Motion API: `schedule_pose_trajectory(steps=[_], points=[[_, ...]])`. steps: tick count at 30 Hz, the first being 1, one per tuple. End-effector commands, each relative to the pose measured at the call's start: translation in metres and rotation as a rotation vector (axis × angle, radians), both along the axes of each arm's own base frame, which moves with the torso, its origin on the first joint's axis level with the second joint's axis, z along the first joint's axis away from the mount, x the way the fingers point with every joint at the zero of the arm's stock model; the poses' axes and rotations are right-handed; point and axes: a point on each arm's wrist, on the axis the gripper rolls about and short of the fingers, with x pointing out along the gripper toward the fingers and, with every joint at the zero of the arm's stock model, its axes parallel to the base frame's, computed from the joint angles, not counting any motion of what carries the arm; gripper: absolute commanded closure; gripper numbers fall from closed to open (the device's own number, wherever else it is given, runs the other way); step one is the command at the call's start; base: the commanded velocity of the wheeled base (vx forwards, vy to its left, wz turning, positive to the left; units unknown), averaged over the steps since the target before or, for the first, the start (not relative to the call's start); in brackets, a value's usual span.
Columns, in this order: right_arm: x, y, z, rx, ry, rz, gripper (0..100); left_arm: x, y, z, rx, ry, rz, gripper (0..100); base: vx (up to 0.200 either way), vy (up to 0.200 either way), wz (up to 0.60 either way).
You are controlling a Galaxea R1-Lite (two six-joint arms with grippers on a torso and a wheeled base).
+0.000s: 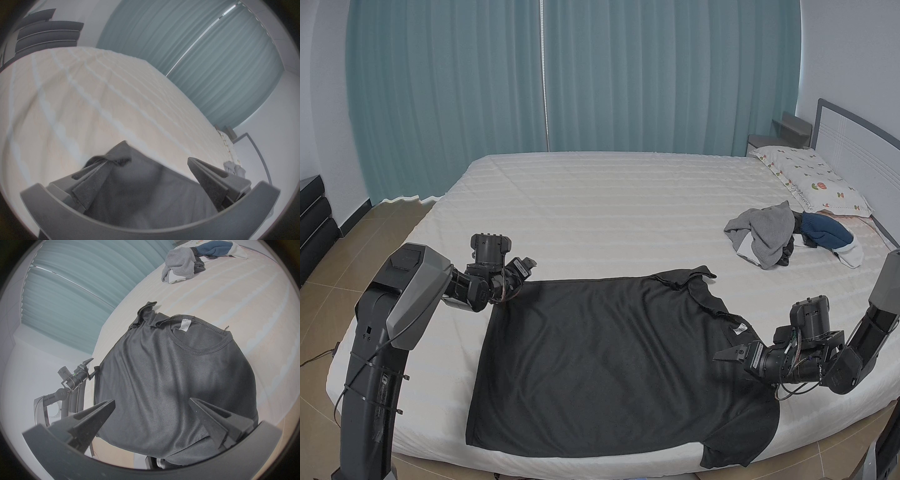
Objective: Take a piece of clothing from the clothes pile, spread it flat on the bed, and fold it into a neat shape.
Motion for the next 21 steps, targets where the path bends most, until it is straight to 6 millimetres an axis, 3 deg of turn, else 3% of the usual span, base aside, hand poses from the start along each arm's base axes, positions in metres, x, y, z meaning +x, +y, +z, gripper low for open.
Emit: schedule_pose_trajectory(steps=[1, 12, 21], points=[[0.000, 0.000, -0.001, -0.001, 0.004, 0.000, 0, 0.014, 0.019, 0.006, -0.005, -0.052, 0.040, 0, 0.000, 0.000, 0.00], [0.001, 0.000, -0.004, -0.005, 0.014, 0.000, 0, 0.013, 0.049, 0.008, 0.002, 0.006, 0.094, 0, 0.000, 0.000, 0.00], [0.005, 0.000, -0.002, 0.000, 0.000, -0.003, 0, 0.008, 0.054, -0.009, 0.009, 0.102, 0.088, 0, 0.000, 0.000, 0.00]])
